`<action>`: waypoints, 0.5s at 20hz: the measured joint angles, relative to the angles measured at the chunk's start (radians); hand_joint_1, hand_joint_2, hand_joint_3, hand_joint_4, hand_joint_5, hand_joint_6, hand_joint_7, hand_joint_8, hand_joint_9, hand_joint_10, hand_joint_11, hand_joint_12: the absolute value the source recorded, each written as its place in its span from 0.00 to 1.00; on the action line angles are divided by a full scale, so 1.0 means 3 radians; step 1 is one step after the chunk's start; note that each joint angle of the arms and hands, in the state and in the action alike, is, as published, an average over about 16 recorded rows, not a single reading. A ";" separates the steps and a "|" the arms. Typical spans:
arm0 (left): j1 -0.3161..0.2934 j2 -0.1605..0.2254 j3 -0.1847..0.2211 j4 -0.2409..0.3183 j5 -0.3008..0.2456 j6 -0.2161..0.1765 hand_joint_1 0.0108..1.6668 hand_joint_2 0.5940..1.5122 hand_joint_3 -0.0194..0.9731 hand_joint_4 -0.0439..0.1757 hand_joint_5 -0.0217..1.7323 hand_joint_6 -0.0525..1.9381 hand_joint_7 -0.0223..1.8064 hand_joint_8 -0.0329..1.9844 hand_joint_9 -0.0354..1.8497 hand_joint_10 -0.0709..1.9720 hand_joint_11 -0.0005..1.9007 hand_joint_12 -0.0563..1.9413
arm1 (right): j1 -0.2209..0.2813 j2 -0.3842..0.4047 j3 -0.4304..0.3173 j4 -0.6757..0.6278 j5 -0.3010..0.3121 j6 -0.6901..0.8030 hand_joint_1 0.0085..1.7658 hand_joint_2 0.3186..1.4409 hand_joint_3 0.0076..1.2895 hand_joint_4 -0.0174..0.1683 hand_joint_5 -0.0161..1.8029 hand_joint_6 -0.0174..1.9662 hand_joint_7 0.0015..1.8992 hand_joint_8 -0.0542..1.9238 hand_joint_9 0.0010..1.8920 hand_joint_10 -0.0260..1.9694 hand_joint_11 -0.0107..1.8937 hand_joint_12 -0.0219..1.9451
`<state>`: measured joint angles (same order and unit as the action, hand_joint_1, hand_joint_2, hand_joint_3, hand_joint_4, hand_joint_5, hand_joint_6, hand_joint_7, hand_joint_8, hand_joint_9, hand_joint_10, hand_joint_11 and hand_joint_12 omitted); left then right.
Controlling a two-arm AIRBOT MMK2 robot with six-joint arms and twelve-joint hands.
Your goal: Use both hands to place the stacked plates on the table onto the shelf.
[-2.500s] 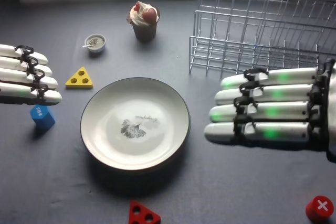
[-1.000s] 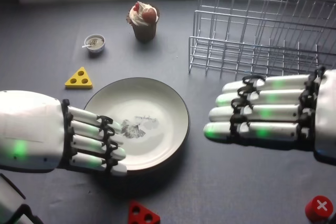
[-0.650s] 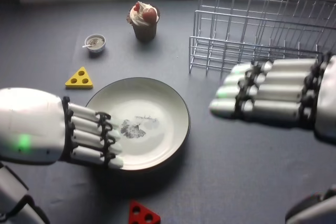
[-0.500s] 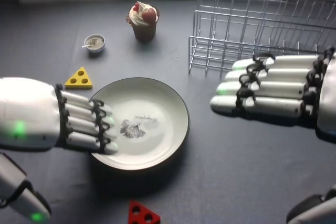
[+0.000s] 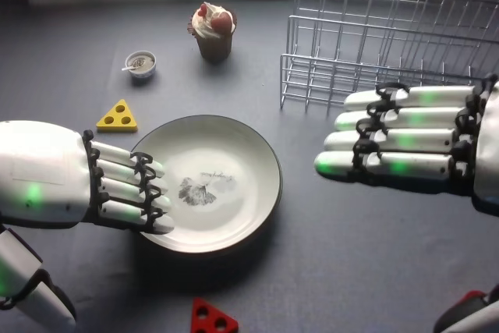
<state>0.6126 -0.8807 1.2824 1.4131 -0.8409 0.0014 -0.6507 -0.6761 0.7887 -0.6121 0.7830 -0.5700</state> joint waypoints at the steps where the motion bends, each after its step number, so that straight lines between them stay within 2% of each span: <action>1: 0.0012 -0.0011 0.0009 -0.0001 -0.0001 0.0000 0.02 0.41 0.01 0.21 0.10 0.03 0.10 0.03 0.09 0.04 0.06 0.05 | -0.0003 -0.0005 0.0011 -0.0014 -0.0005 0.0018 0.01 0.49 0.01 0.10 0.08 0.01 0.08 0.03 0.08 0.01 0.08 0.02; 10: 0.0135 -0.0120 0.0094 -0.0031 -0.0004 -0.0001 0.02 0.41 0.01 0.20 0.09 0.02 0.10 0.03 0.09 0.04 0.06 0.04 | -0.0057 -0.0066 0.0081 -0.0079 -0.0042 0.0097 0.01 0.50 0.01 0.09 0.08 0.01 0.08 0.03 0.08 0.01 0.07 0.02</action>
<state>0.6531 -0.9167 1.3106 1.4037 -0.8420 0.0012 -0.6679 -0.6959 0.8131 -0.6358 0.7703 -0.5410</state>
